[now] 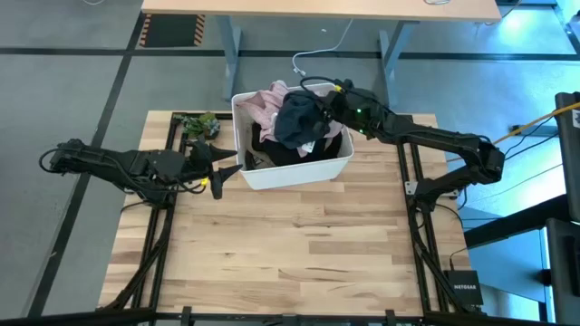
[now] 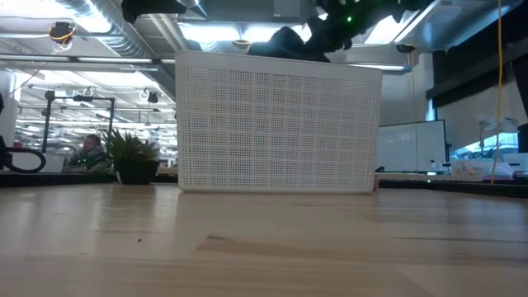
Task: Sort clothes
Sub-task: Put the blue shorts into the white bin
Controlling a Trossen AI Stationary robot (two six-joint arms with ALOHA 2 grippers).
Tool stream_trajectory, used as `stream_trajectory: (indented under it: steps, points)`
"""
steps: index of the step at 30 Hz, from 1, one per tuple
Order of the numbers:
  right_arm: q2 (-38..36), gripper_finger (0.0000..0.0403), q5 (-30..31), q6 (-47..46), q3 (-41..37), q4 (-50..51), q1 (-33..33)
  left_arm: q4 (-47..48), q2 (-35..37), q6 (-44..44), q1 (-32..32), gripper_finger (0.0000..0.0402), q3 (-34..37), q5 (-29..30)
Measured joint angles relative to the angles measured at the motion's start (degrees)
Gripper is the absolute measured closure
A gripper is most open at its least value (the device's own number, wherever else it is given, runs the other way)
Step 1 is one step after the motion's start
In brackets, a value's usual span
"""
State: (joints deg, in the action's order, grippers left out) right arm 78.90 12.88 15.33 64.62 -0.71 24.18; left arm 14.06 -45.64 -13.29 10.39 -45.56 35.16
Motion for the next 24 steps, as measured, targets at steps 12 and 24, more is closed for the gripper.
stream_trajectory:
  steps: [12, 24]
  points:
    - [2.4, 0.032, 0.3, -0.7, 0.0, 0.7, -0.1, 0.0, 0.0, 0.3, 0.0, 0.0192, 0.0, 0.0]
    - [2.4, 0.0187, 0.6, -0.7, 0.0, 0.9, -0.2, 0.1, 0.0, 0.1, 0.0, 0.0192, 0.0, 0.0]
